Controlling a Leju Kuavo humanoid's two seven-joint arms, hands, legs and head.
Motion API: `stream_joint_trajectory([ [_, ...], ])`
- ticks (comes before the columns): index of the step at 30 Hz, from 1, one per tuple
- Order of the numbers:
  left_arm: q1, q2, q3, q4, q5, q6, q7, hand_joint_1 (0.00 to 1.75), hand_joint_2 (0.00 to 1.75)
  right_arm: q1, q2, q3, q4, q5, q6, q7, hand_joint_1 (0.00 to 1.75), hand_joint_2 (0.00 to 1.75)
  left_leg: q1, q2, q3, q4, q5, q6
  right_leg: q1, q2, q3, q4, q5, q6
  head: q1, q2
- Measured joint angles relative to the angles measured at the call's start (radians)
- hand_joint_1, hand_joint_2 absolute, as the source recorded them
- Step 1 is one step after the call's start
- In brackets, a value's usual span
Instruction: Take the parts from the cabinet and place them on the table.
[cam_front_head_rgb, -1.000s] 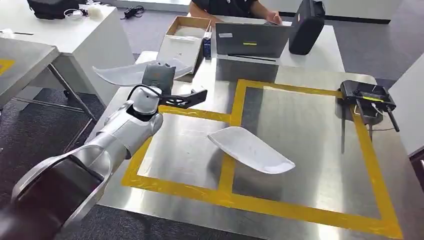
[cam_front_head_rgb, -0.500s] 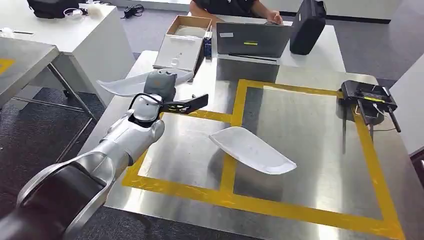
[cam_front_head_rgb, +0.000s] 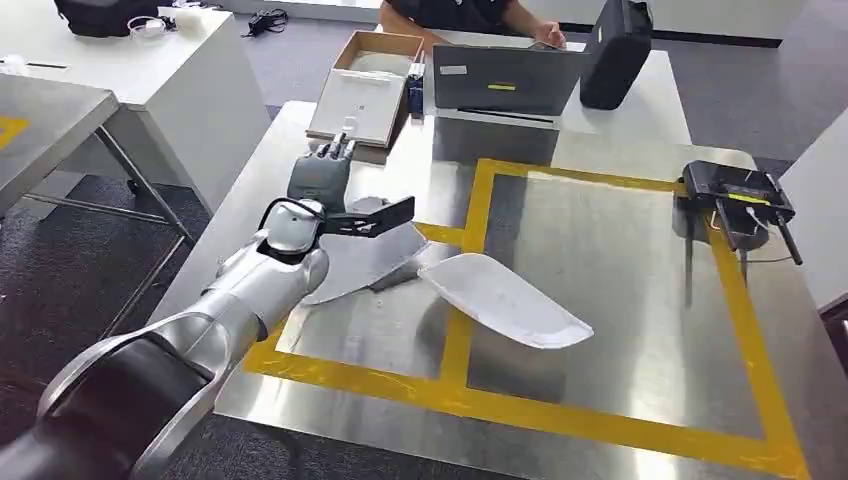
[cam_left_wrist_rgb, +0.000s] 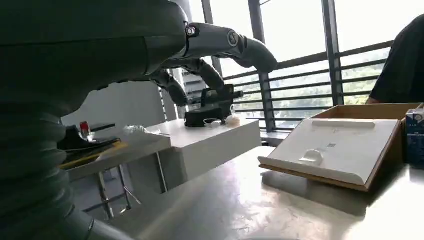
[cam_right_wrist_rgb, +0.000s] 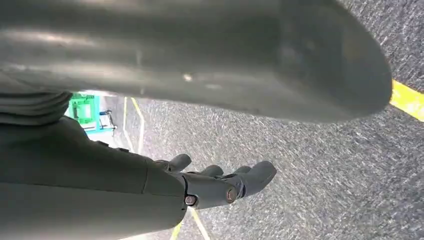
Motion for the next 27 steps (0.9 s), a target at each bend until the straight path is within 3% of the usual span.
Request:
stream_joint_trajectory([
  [12, 0.0, 0.008, 0.017, -0.001, 0.0, -0.003, -0.023, 0.0, 0.0, 0.0, 0.001, 0.0, 0.0, 0.009, 0.004, -0.003, 0.0, 0.0, 0.0, 0.0, 0.0, 0.0, 0.0, 0.0, 0.0, 0.0, 0.0, 0.0, 0.0, 0.0, 0.0, 0.0],
  [13, -0.001, 0.008, 0.018, -0.001, -0.001, -0.004, -0.024, 0.0, 0.0, 0.0, 0.002, 0.0, 0.0, 0.009, 0.004, -0.003, 0.0, 0.0, -0.001, 0.0, -0.001, 0.003, -0.002, 0.002, -0.004, 0.0, 0.001, -0.004, 0.002, 0.002, 0.0, 0.0],
  [14, -0.001, 0.009, 0.019, -0.002, -0.005, -0.005, -0.024, 0.0, 0.0, 0.0, 0.006, 0.0, 0.0, 0.009, 0.004, -0.004, 0.0, 0.0, -0.008, 0.0, -0.006, -0.002, -0.002, 0.016, -0.005, 0.0, 0.006, -0.012, 0.006, 0.013, 0.0, 0.0],
  [15, -0.001, 0.009, 0.02, -0.008, -0.009, -0.005, -0.024, 0.0, 0.0, -0.001, 0.006, 0.0, -0.001, 0.009, 0.003, -0.004, 0.0, 0.0, 0.001, 0.001, 0.015, -0.024, 0.015, 0.022, 0.0, 0.001, 0.015, -0.023, 0.014, 0.019, -0.001, 0.0],
  [16, -0.004, 0.009, 0.02, -0.01, -0.013, -0.005, -0.024, 0.0, 0.0, -0.001, 0.005, 0.0, -0.002, 0.009, 0.003, -0.004, 0.0, 0.0, 0.008, 0.006, 0.032, -0.048, 0.029, 0.019, 0.0, -0.002, 0.014, -0.011, -0.002, 0.02, 0.0, 0.0],
  [17, -0.01, 0.009, 0.02, -0.01, -0.019, -0.006, -0.024, 0.0, 0.0, -0.002, 0.005, 0.0, -0.002, 0.009, 0.002, -0.006, 0.0, 0.0, 0.011, 0.007, 0.034, -0.057, 0.035, 0.024, -0.001, -0.003, -0.004, 0.027, -0.03, 0.026, 0.005, 0.0],
  [19, -0.012, 0.009, 0.022, -0.01, -0.027, -0.007, -0.023, 0.0, 0.0, -0.003, 0.005, 0.0, -0.002, 0.009, 0.002, -0.01, 0.0, 0.0, 0.014, 0.012, 0.031, -0.056, 0.036, 0.022, -0.012, -0.004, -0.08, 0.184, -0.105, 0.039, 0.006, 0.0],
  [20, -0.01, 0.009, 0.022, -0.009, -0.034, -0.01, -0.023, 0.0, 0.0, -0.002, 0.005, 0.0, -0.002, 0.01, 0.002, -0.013, 0.0, 0.0, 0.015, 0.013, 0.029, -0.055, 0.035, 0.021, -0.019, -0.005, -0.116, 0.256, -0.13, 0.045, 0.005, 0.0],
  [21, -0.008, 0.009, 0.022, -0.008, -0.038, -0.012, -0.023, 0.0, 0.0, -0.001, 0.005, 0.0, -0.002, 0.01, 0.001, -0.015, 0.0, 0.0, 0.018, 0.013, 0.025, -0.051, 0.034, 0.019, -0.025, -0.007, -0.136, 0.292, -0.131, 0.052, 0.005, 0.0],
  [22, -0.008, 0.009, 0.022, -0.008, -0.04, -0.013, -0.022, 0.0, 0.0, -0.001, 0.005, 0.0, -0.002, 0.01, 0.0, -0.016, 0.0, 0.0, 0.023, 0.013, 0.021, -0.044, 0.032, 0.012, -0.032, -0.009, -0.128, 0.27, -0.107, 0.06, 0.006, 0.0],
  [24, -0.01, 0.01, 0.022, -0.008, -0.051, -0.016, -0.017, 0.0, 0.0, -0.002, 0.005, 0.0, -0.002, 0.011, 0.0, -0.017, 0.0, 0.0, 0.04, 0.013, 0.01, -0.015, 0.019, -0.01, -0.049, -0.014, -0.044, 0.111, -0.022, 0.081, 0.005, 0.0],
  [25, -0.014, 0.01, 0.022, -0.008, -0.052, -0.018, -0.016, 0.0, 0.0, -0.003, 0.005, 0.0, -0.002, 0.011, -0.001, -0.018, 0.0, 0.0, 0.047, 0.013, 0.001, 0.007, 0.008, -0.024, -0.058, -0.016, -0.005, 0.03, -0.003, 0.094, 0.006, 0.0],
  [26, -0.019, 0.01, 0.022, -0.009, -0.052, -0.018, -0.016, 0.0, 0.0, -0.006, 0.017, 0.0, -0.001, 0.011, -0.001, -0.019, 0.0, 0.0, 0.038, 0.01, -0.015, 0.023, -0.001, -0.039, -0.049, -0.006, -0.011, 0.044, -0.026, 0.092, 0.014, 0.0],
  [27, -0.021, 0.011, 0.022, -0.009, -0.052, -0.019, -0.015, 0.0, 0.0, -0.007, 0.015, 0.0, -0.002, 0.011, -0.002, -0.019, 0.0, 0.0, 0.039, 0.009, -0.023, 0.037, -0.006, -0.046, -0.05, 0.0, -0.019, 0.048, -0.022, 0.057, 0.013, 0.0],
])
